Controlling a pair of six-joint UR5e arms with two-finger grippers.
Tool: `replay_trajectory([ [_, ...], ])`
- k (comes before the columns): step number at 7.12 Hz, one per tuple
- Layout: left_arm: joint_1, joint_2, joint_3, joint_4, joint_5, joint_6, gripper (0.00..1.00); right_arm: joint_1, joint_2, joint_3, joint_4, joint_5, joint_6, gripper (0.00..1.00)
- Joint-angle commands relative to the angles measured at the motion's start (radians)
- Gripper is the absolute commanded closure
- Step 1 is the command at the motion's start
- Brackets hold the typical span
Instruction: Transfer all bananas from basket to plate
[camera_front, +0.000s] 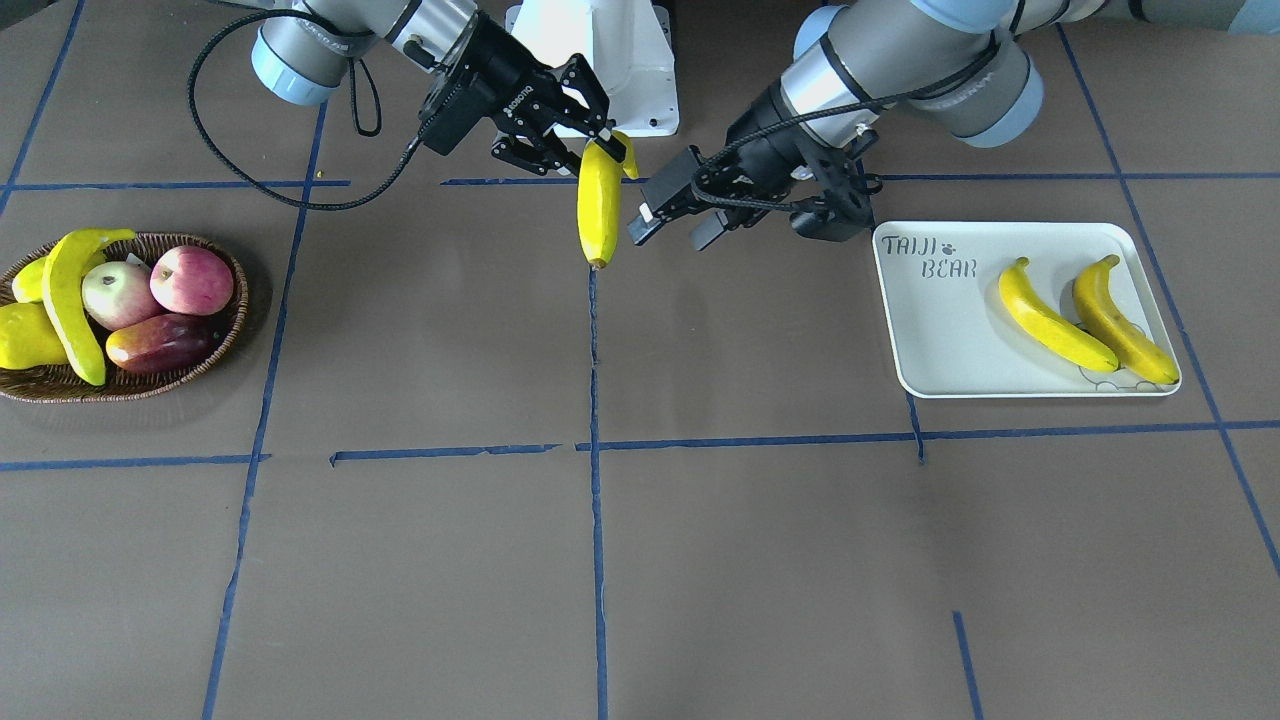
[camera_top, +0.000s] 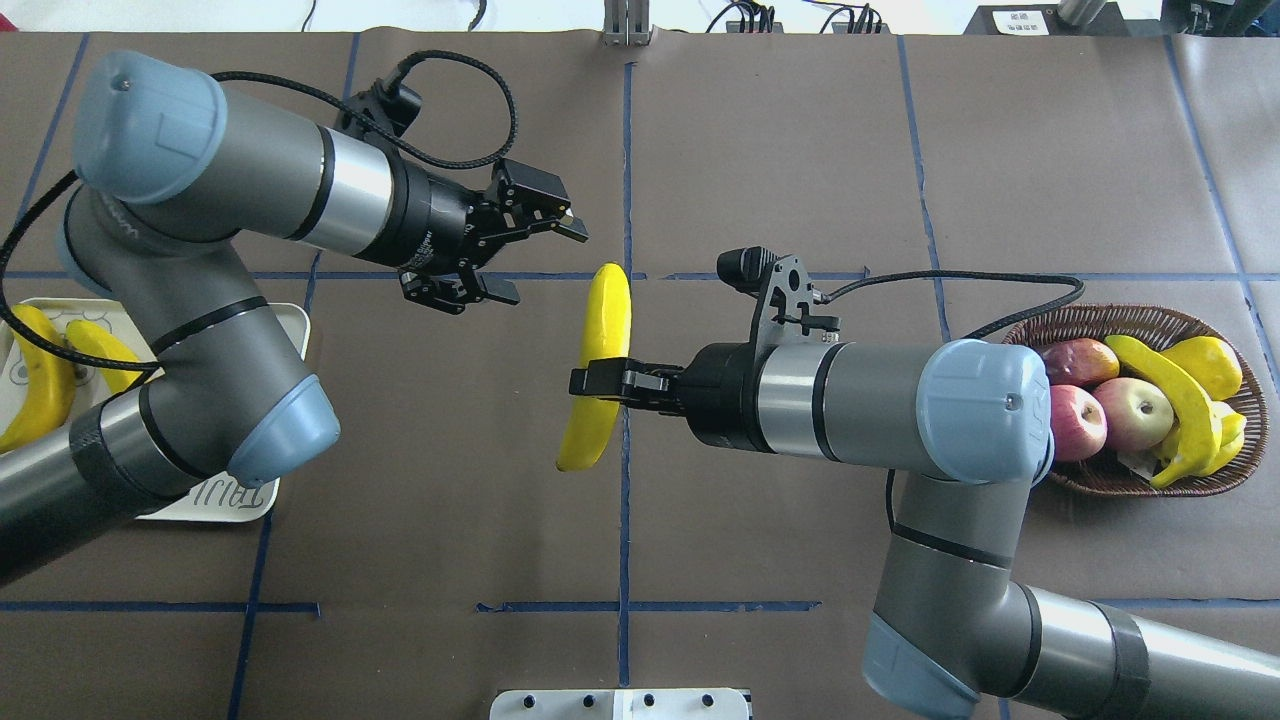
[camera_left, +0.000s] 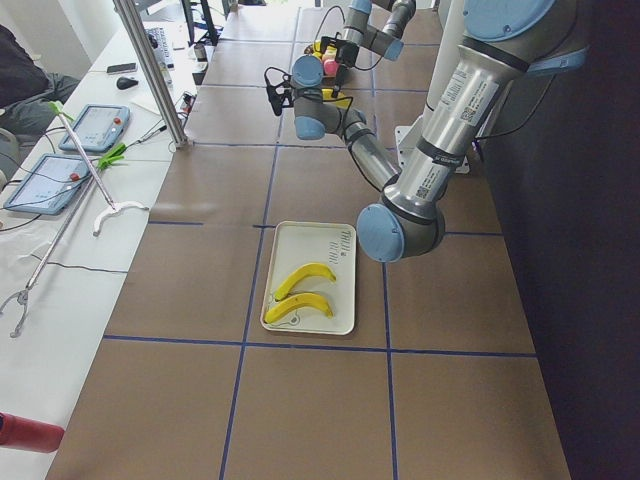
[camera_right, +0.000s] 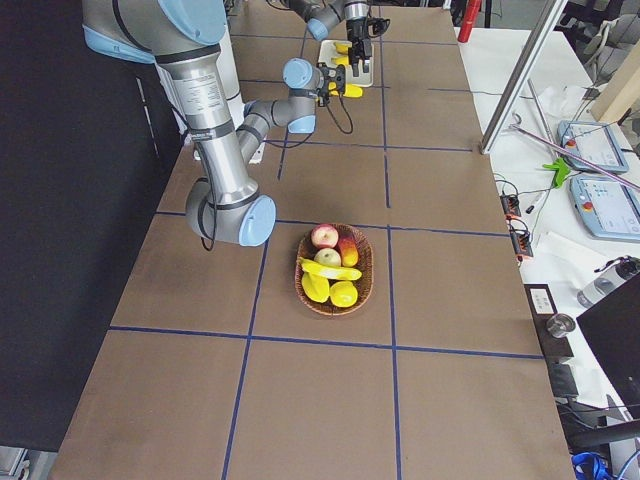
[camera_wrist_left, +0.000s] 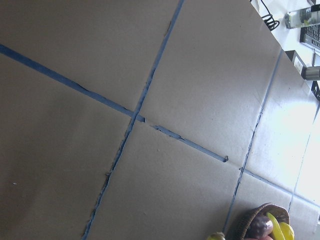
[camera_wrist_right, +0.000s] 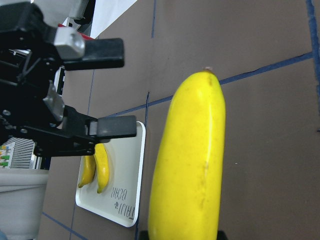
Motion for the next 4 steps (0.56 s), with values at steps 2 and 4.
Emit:
replay_trajectory([
  [2,0.104,-0.046,0.008,-0.002,0.069,0.003,0.01,-0.002,0.013,0.000,0.002,-0.001,0.000,0.99],
  [4,0.110,-0.045,0.003,-0.002,0.069,0.005,0.41,-0.001,0.013,0.000,0.003,-0.001,-0.001,1.00],
])
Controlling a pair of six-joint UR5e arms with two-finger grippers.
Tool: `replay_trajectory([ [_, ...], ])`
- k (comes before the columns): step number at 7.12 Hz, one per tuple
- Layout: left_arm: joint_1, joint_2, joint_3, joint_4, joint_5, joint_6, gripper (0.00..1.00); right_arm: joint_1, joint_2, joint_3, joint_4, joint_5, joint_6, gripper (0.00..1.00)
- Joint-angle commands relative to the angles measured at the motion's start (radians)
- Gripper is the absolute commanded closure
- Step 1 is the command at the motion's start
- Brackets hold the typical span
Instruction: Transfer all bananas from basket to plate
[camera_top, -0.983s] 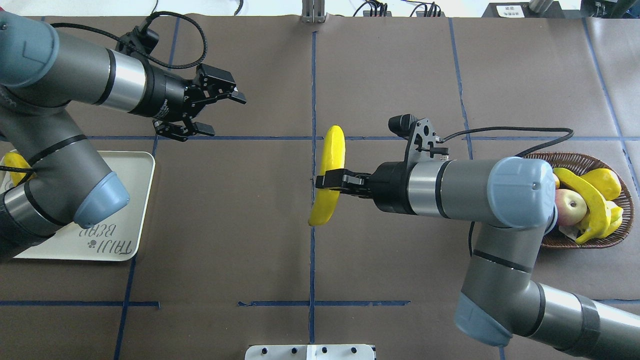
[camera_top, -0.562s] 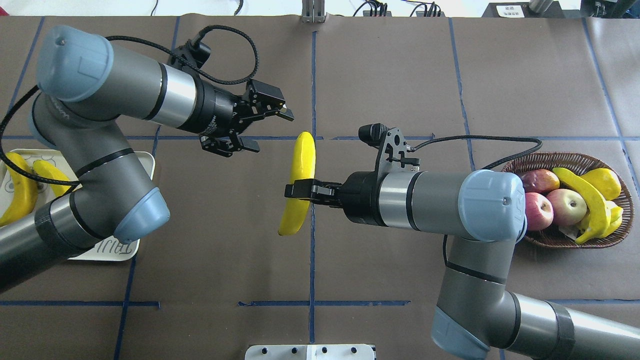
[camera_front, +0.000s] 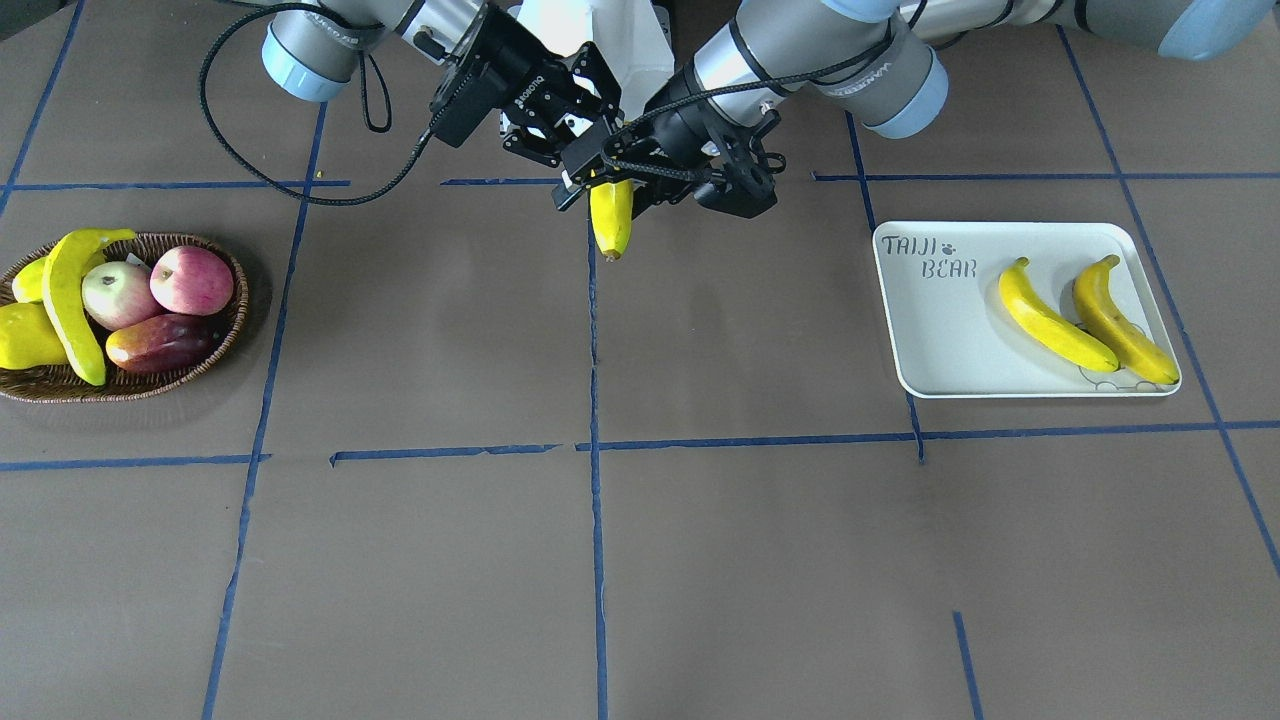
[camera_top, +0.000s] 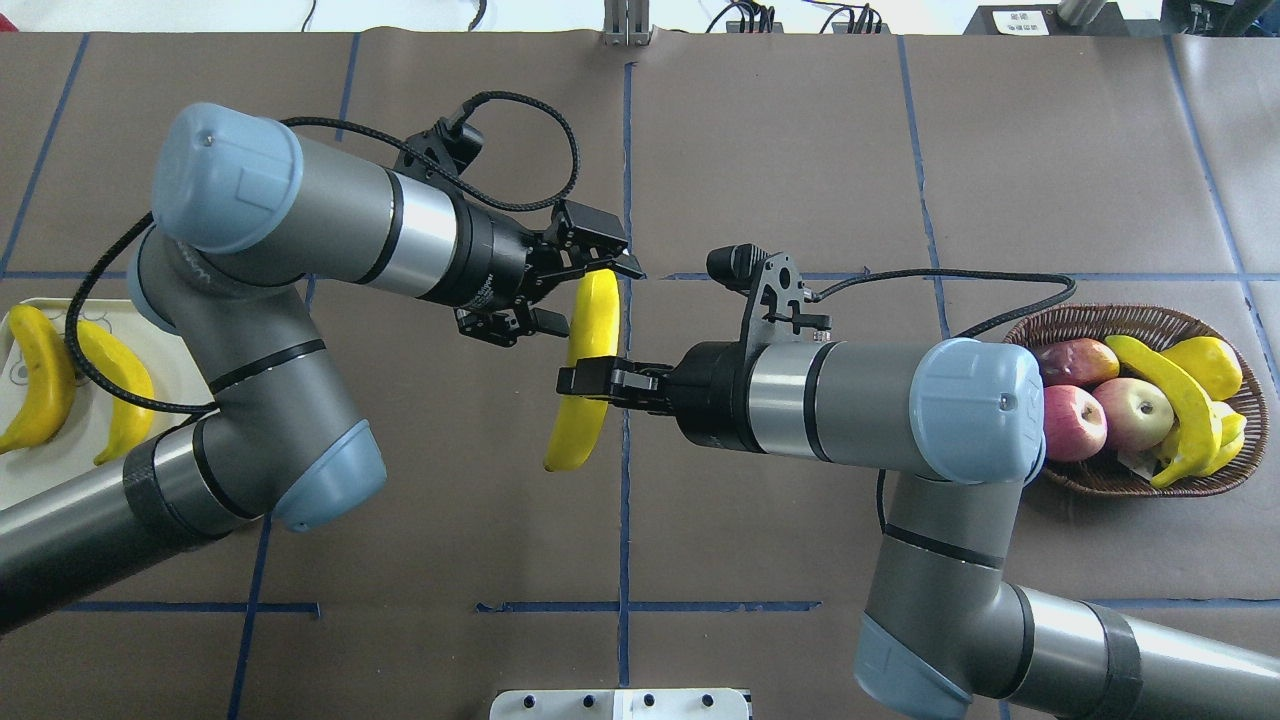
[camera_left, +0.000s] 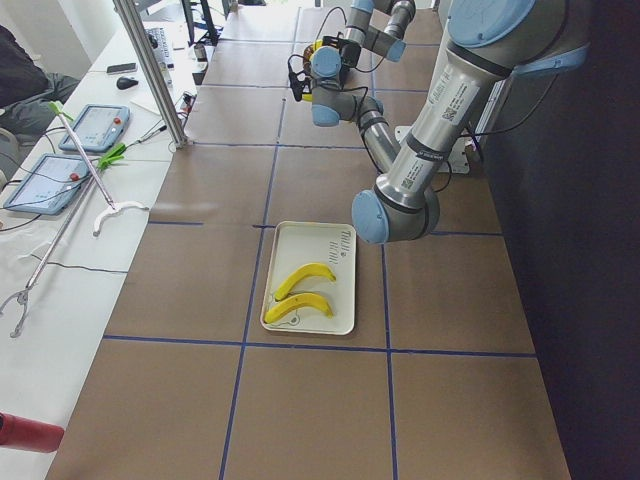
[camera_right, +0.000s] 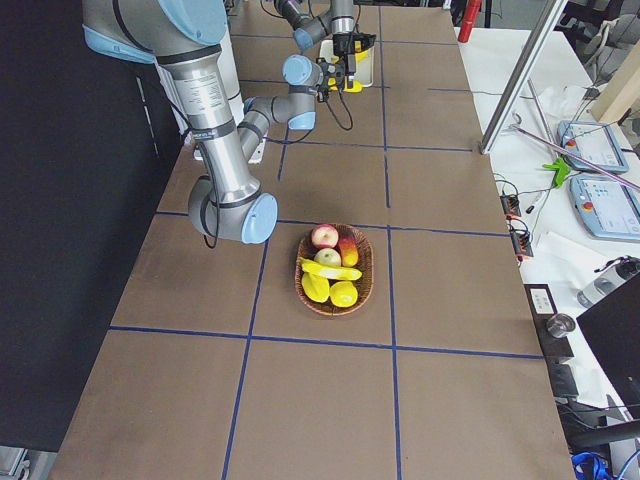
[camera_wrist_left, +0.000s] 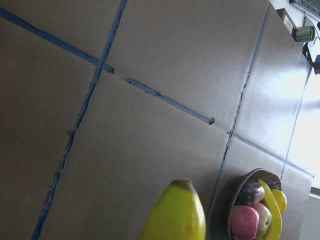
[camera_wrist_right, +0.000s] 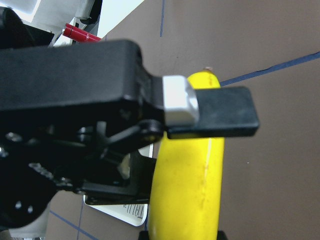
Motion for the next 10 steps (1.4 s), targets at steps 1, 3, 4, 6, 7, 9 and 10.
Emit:
replay_trajectory([
  [1,0.005,0.006,-0.009,0.000,0.002,0.005,0.88,0.001,0.000,0.001,0.001,0.002,-0.006,0.99],
  [3,-0.016,0.009,-0.006,0.005,0.002,0.005,1.00,0.001,-0.003,0.007,0.004,0.002,0.004,0.01],
  [4,-0.019,0.007,-0.006,0.005,0.002,0.004,1.00,0.001,-0.007,0.022,0.003,0.002,0.009,0.00],
  [6,-0.039,0.007,-0.003,0.006,0.000,-0.003,1.00,0.006,-0.013,0.034,0.001,0.011,0.006,0.00],
  [7,-0.048,0.009,-0.003,0.009,0.000,-0.004,1.00,0.012,-0.023,0.054,-0.005,0.020,0.006,0.00],
  [9,-0.096,0.010,0.023,0.015,-0.008,0.005,1.00,0.015,-0.142,0.151,-0.014,0.058,0.006,0.00],
  [10,-0.122,0.019,0.046,0.015,-0.011,0.011,1.00,0.018,-0.206,0.189,-0.014,0.060,0.001,0.00],
])
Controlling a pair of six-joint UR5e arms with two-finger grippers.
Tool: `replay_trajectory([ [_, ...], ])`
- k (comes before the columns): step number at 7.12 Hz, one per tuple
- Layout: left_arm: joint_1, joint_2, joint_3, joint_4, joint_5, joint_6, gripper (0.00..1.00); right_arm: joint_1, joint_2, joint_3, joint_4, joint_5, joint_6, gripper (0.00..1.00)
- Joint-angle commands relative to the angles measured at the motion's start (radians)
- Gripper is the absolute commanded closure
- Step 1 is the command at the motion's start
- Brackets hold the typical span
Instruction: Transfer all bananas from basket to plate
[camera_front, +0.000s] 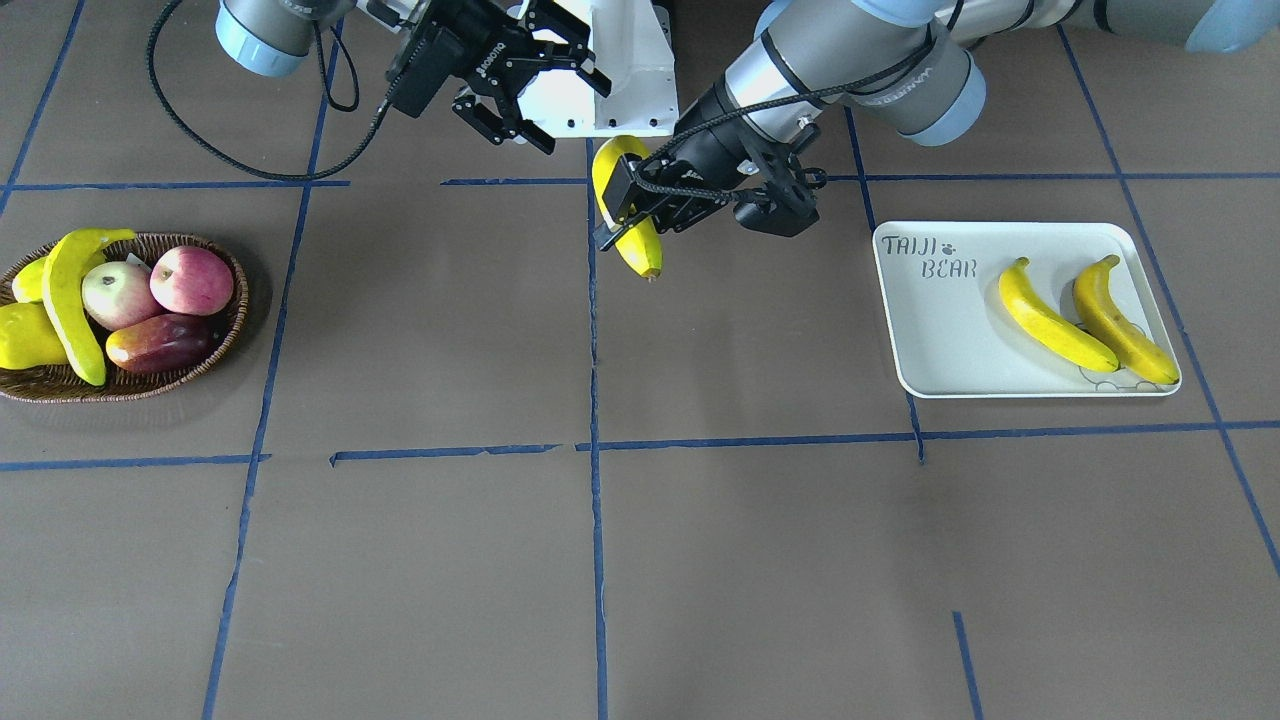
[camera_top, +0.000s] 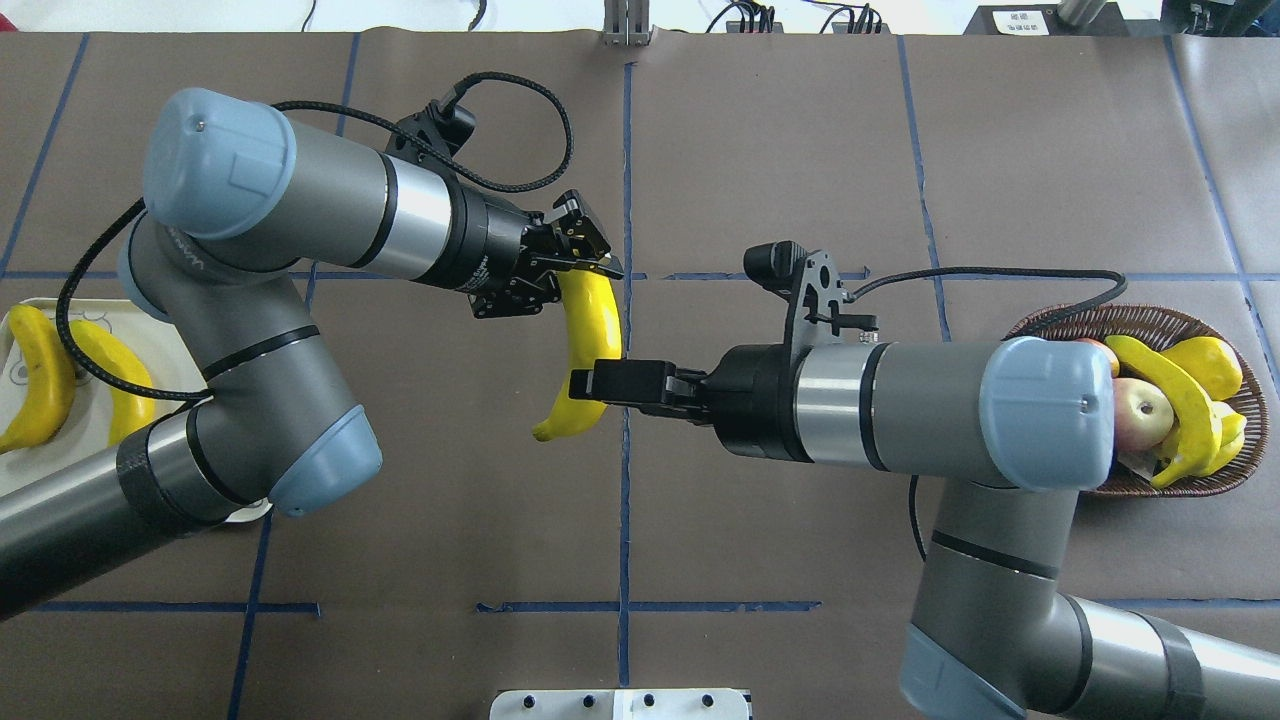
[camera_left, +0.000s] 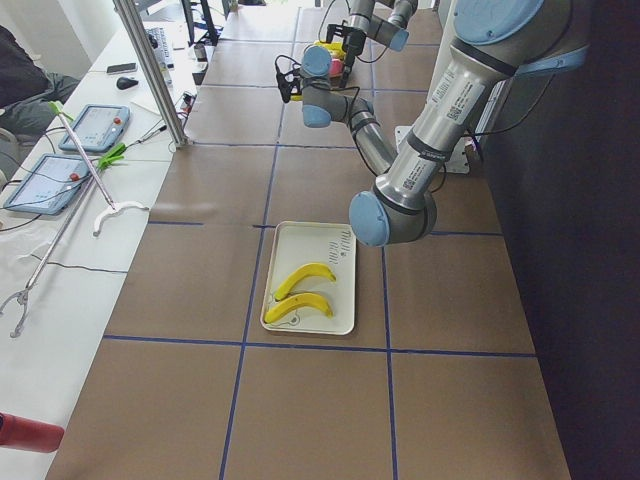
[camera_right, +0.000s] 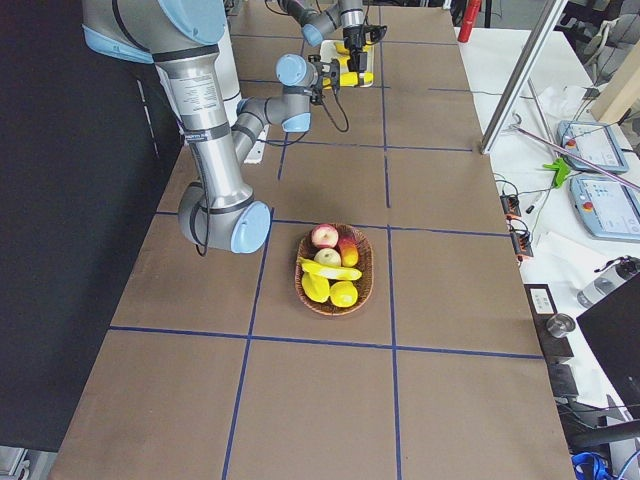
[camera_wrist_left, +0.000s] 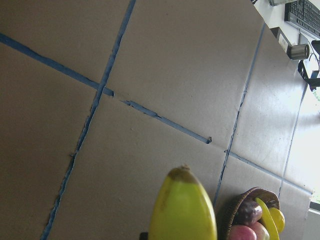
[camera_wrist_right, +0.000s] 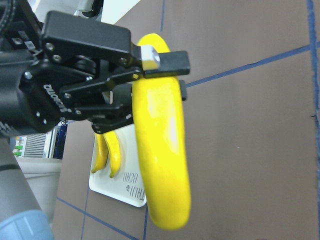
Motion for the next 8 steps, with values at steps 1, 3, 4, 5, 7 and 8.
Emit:
replay_trajectory([
  [1,-0.071,0.007,0.051,0.003,-0.045,0.059,1.00,0.010,-0.133,0.068,-0.003,0.010,-0.013,0.00],
  [3,-0.194,0.091,0.054,0.041,-0.218,0.114,1.00,0.083,-0.163,0.070,-0.170,0.021,-0.084,0.00],
  [4,-0.232,0.175,0.044,0.047,-0.214,0.181,1.00,0.126,-0.151,0.064,-0.304,0.057,-0.208,0.00],
  [5,-0.248,0.261,0.043,0.060,-0.203,0.268,1.00,0.207,-0.151,0.060,-0.401,0.114,-0.315,0.00],
  [7,-0.237,0.447,0.042,0.063,-0.069,0.431,1.00,0.380,-0.155,0.054,-0.573,0.267,-0.516,0.00],
  [8,-0.204,0.513,0.046,0.064,0.006,0.488,1.00,0.446,-0.162,0.032,-0.601,0.315,-0.587,0.00],
])
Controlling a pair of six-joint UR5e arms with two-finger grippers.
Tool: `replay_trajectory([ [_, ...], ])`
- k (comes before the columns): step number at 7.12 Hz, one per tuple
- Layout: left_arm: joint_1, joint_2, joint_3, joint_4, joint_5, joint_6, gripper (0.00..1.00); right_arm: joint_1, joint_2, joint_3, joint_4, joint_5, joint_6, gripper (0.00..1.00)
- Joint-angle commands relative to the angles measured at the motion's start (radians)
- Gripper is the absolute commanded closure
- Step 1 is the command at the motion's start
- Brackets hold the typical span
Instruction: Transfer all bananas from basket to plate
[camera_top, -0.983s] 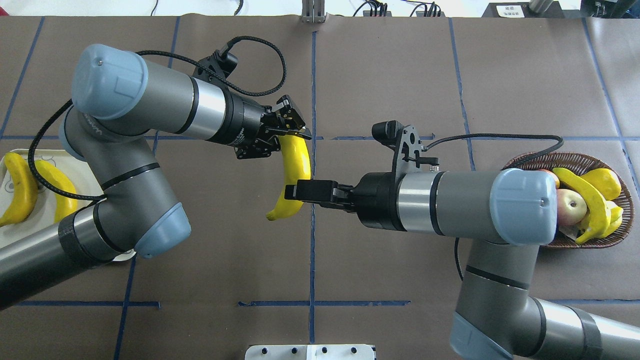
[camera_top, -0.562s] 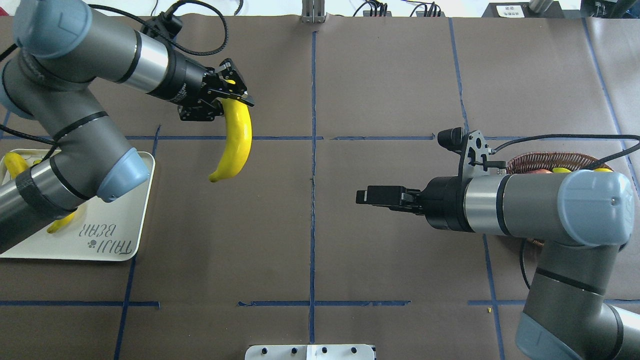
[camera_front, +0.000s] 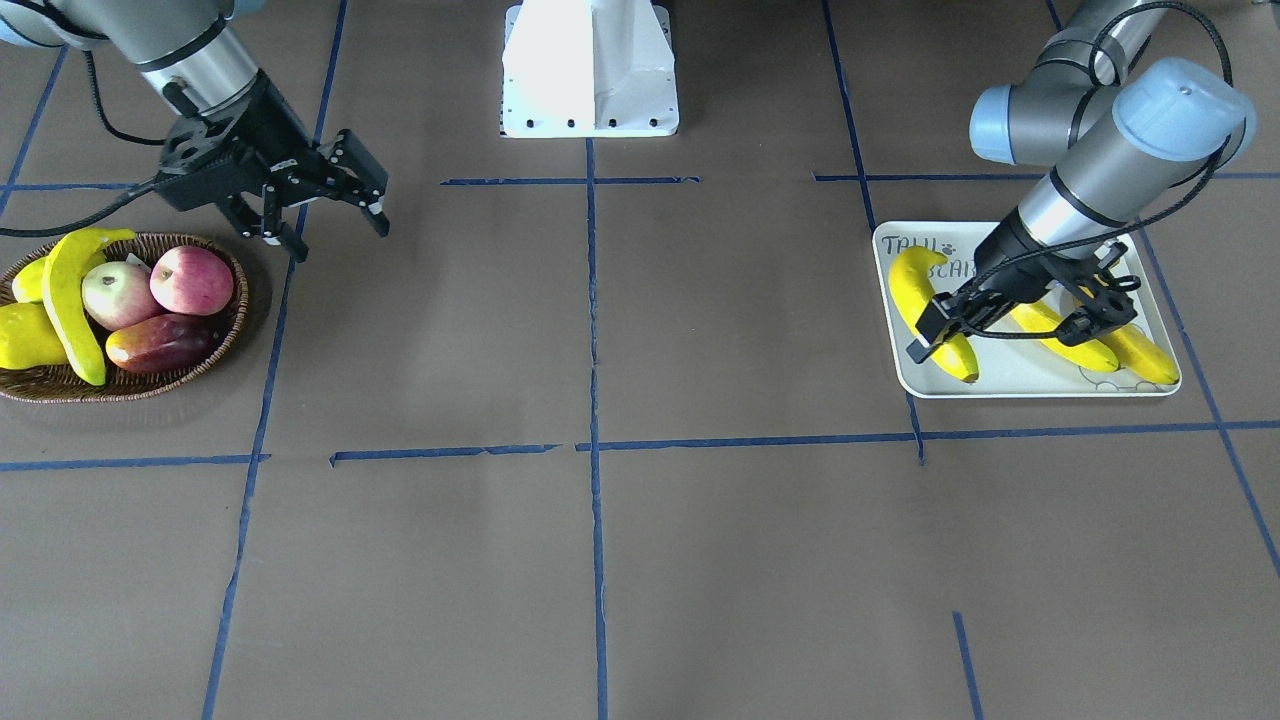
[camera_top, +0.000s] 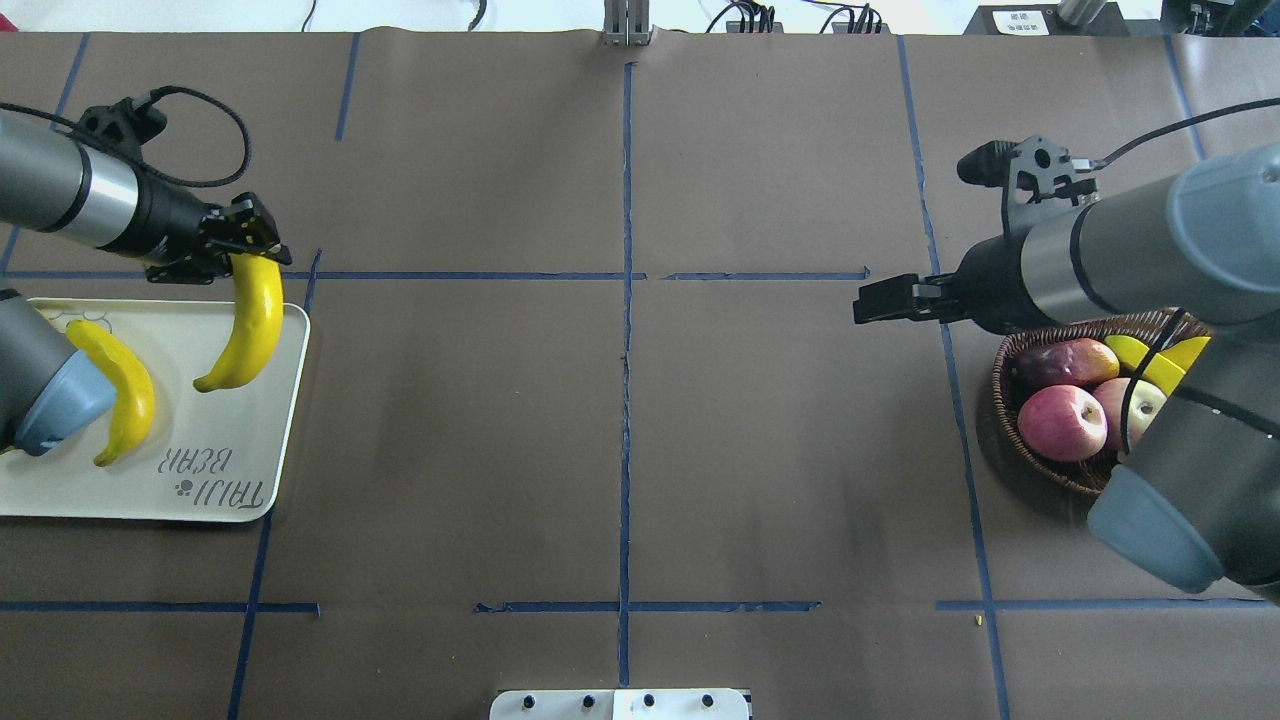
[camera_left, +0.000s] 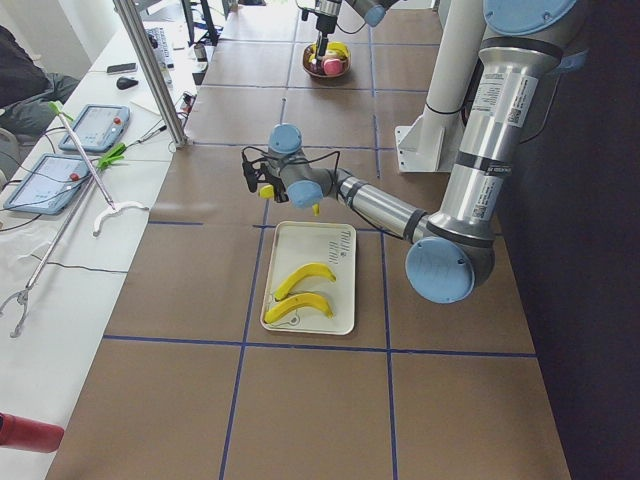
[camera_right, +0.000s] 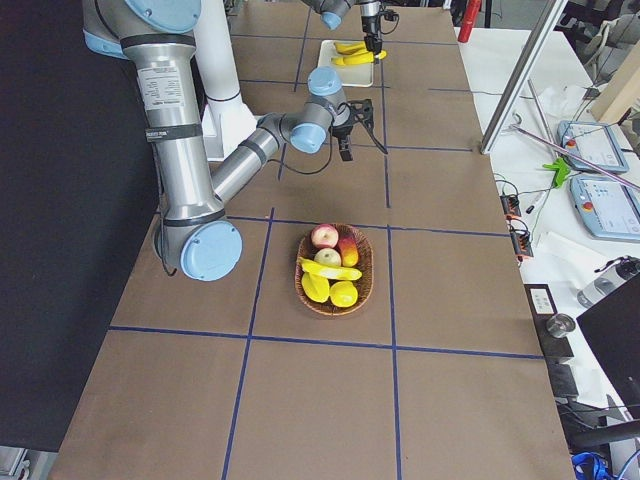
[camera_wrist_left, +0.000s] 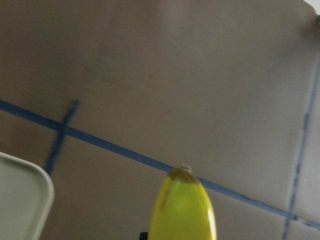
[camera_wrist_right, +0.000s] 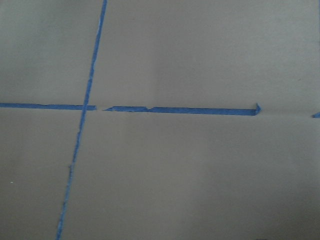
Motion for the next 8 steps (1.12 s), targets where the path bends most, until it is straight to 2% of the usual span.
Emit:
replay_trajectory([
  [1,0.054,0.129,0.012,0.002,0.148,0.090,1.00,0.118,-0.006,-0.048,-0.057,0.099,-0.113,0.00],
  [2,0.072,0.143,0.017,0.002,0.155,0.091,0.96,0.123,-0.004,-0.053,-0.057,0.097,-0.124,0.00],
  [4,0.098,0.155,0.005,-0.003,0.156,0.095,0.01,0.140,-0.010,-0.053,-0.059,0.102,-0.125,0.00],
  [7,0.099,0.154,-0.026,-0.004,0.140,0.112,0.00,0.184,-0.071,-0.057,-0.060,0.131,-0.178,0.00],
  [8,0.099,0.150,-0.064,-0.001,0.133,0.112,0.00,0.209,-0.143,-0.069,-0.057,0.130,-0.297,0.00],
])
